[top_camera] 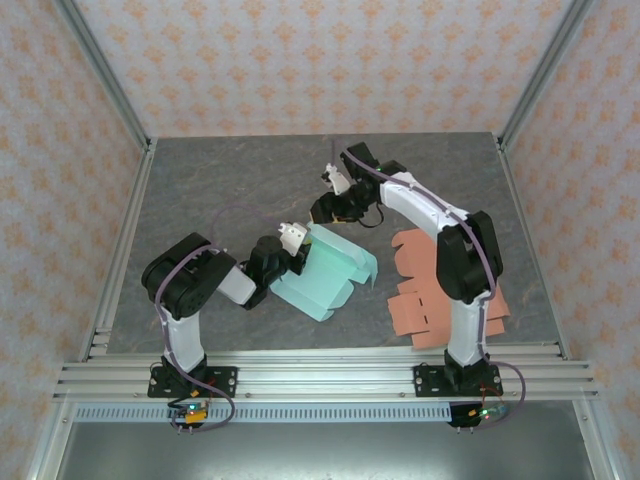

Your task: Fold the paper box

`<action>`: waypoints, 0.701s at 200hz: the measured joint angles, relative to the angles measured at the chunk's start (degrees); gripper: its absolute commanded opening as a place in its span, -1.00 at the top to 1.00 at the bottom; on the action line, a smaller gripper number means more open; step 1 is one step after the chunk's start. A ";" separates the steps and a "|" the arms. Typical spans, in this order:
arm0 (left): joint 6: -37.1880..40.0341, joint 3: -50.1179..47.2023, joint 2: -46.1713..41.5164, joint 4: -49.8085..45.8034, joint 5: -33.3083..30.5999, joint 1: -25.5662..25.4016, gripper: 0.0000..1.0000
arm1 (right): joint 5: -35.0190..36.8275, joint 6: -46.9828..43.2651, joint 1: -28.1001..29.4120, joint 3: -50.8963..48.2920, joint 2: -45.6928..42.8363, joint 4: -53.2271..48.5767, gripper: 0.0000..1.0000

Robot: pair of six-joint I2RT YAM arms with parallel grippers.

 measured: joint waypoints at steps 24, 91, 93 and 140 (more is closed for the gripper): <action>-0.72 0.22 1.49 2.29 -0.02 0.00 0.79 | -0.17 -0.55 0.02 0.04 3.23 0.07 -0.10; -2.69 0.24 2.58 3.39 -0.74 0.00 0.39 | 0.26 -0.61 0.46 -1.27 2.84 2.67 -0.03; -2.67 0.24 2.58 3.37 -0.76 0.00 0.39 | 0.39 -0.66 0.50 -1.40 2.71 2.73 -0.03; -4.44 0.22 -2.69 -1.07 -4.57 -0.63 0.73 | 0.63 -0.31 0.74 -4.31 1.01 4.79 -0.02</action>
